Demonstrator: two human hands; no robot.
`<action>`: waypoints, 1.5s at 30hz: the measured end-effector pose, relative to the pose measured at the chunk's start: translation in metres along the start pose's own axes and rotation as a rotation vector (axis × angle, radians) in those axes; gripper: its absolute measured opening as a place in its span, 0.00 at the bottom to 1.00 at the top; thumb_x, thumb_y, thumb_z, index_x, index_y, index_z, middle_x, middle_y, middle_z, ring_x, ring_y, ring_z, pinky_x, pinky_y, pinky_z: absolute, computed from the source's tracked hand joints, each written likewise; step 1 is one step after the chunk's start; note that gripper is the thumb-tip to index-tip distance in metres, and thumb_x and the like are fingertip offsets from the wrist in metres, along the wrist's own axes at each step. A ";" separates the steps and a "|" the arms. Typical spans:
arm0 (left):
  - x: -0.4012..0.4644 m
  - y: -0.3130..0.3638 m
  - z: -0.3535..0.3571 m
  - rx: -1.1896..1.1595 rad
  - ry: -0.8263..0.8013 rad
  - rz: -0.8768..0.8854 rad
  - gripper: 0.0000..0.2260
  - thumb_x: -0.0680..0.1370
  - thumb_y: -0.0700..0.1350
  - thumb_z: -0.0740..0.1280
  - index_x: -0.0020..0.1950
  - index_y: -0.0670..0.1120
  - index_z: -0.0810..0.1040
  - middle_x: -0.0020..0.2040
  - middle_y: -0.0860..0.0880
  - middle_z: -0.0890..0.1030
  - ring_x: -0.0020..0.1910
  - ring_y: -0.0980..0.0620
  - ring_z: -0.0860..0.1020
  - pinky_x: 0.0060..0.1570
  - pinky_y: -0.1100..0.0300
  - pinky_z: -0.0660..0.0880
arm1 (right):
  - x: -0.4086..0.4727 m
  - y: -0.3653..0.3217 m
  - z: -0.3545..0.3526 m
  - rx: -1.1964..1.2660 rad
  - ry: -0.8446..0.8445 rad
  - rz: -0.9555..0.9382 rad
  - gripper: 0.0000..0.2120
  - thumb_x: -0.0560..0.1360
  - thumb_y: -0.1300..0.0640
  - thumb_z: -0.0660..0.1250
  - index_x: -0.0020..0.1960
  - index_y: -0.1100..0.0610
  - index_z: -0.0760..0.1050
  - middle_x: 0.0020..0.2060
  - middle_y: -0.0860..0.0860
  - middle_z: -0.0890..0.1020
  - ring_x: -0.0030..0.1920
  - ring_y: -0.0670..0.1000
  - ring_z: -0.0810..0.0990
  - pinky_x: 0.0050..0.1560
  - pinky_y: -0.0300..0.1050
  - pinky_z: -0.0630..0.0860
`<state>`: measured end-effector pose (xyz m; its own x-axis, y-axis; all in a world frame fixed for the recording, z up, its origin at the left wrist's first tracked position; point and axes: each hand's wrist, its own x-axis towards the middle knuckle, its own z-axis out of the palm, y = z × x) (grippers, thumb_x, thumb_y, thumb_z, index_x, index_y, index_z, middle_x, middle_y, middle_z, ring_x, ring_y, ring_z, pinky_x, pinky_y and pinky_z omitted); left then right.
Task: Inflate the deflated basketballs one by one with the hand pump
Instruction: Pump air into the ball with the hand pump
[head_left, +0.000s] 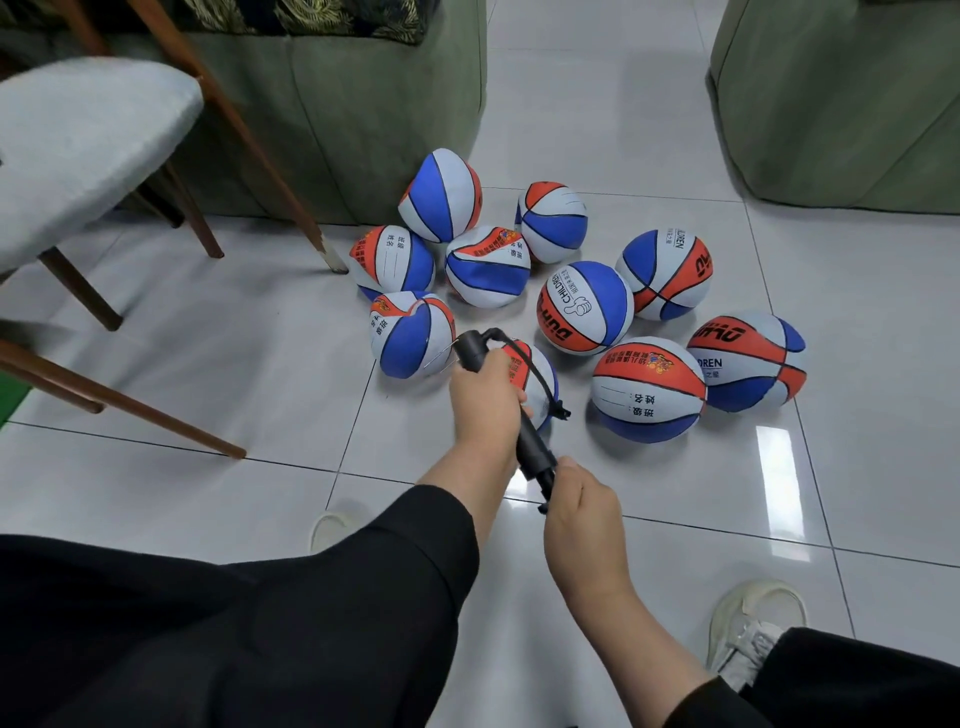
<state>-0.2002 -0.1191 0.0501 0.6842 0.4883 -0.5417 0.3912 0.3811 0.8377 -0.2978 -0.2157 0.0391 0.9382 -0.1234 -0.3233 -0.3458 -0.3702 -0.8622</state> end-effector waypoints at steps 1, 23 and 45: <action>0.001 -0.001 -0.001 -0.015 0.002 -0.015 0.04 0.80 0.45 0.64 0.52 0.45 0.74 0.26 0.50 0.72 0.23 0.52 0.70 0.30 0.61 0.72 | 0.000 -0.001 0.000 -0.005 -0.006 -0.007 0.19 0.84 0.59 0.53 0.34 0.53 0.62 0.25 0.46 0.70 0.30 0.43 0.75 0.32 0.48 0.62; 0.012 0.025 -0.002 -0.015 -0.002 0.029 0.05 0.80 0.45 0.64 0.52 0.44 0.73 0.26 0.50 0.72 0.24 0.51 0.70 0.28 0.61 0.72 | 0.000 -0.008 0.005 0.013 -0.026 -0.034 0.16 0.81 0.55 0.51 0.39 0.59 0.70 0.28 0.50 0.71 0.31 0.46 0.70 0.34 0.49 0.64; 0.021 0.053 -0.013 -0.021 0.040 0.012 0.07 0.79 0.49 0.66 0.53 0.47 0.75 0.25 0.52 0.72 0.25 0.53 0.71 0.33 0.59 0.74 | -0.009 -0.009 0.004 0.008 -0.059 -0.044 0.21 0.80 0.54 0.50 0.53 0.60 0.80 0.36 0.51 0.79 0.38 0.41 0.78 0.43 0.51 0.74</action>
<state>-0.1734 -0.0785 0.0823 0.6634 0.5237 -0.5345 0.3702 0.3911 0.8426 -0.3029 -0.2075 0.0482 0.9500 -0.0523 -0.3077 -0.3049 -0.3665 -0.8790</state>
